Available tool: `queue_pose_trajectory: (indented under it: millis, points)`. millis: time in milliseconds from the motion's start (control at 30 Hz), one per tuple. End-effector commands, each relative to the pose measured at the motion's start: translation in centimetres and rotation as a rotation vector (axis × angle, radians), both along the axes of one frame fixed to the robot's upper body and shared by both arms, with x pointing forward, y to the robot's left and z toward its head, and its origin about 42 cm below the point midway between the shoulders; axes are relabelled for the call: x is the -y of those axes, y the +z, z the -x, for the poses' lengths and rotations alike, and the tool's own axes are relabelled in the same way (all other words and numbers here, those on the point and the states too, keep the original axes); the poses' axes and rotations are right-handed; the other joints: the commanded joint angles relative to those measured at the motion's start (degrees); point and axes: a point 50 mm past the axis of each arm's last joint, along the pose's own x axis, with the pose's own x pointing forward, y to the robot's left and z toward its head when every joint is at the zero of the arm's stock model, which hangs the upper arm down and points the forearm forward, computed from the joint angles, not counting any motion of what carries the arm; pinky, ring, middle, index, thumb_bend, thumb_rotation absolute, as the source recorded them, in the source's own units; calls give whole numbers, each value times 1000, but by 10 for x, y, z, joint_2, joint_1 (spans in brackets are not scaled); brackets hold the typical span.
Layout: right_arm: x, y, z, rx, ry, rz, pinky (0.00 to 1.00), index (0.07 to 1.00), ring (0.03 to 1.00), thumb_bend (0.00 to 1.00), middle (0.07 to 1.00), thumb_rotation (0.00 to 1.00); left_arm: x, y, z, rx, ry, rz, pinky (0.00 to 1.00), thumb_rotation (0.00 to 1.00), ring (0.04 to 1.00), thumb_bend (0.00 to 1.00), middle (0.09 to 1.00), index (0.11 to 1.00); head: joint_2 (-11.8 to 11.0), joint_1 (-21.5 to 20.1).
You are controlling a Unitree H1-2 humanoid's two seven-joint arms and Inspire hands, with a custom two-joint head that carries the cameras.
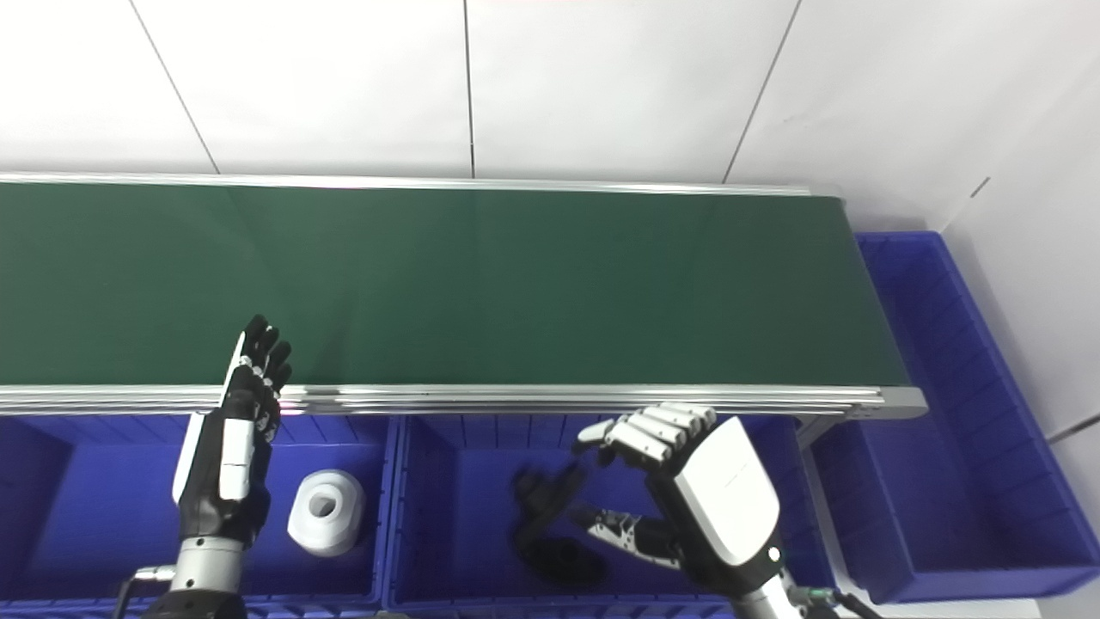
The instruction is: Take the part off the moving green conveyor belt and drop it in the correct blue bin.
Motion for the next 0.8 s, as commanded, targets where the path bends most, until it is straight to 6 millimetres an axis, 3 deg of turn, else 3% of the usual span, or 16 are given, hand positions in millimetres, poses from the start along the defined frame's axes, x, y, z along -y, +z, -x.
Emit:
queue_pose_trajectory:
  millis: [0,33,100,133,200,267,533,767]
  points:
    - [1,-2,-3,-125,-50,135,323,532,393,517,435,7,-2,11,-2,47,-14,-12,1000,943,995,618,1000,1000,1,1]
    - [1,-4,-4,-202,-99,198,336,532,407,517,439,8,-3,12,-2,47,-14,-14,1000,943,996,618,1000,1000,2,0]
    - [0,-5,-5,-322,-195,292,495,727,589,723,682,352,-3,13,0,45,-12,-12,1000,945,1000,613,1000,1000,4,1]
    - [0,-5,-5,-346,-228,315,574,797,672,805,766,419,-3,14,0,43,-11,-6,1000,942,997,608,1000,1000,4,1]
    - [0,-5,-5,-363,-264,343,717,884,791,912,870,490,-3,14,1,40,-7,3,1000,930,997,608,1000,1000,6,2]
    - [-1,-5,-5,-368,-279,354,795,922,861,961,932,516,-3,14,1,40,-5,7,1000,927,998,616,1000,1000,6,3]
    - [0,-8,-5,-390,-275,342,847,946,899,1000,965,573,-1,14,2,36,-3,26,1000,932,997,596,1000,1000,1,6]
    - [2,-10,-5,-355,-253,276,800,913,855,1000,926,606,0,12,4,32,-3,25,1000,914,993,618,1000,1000,-18,26]
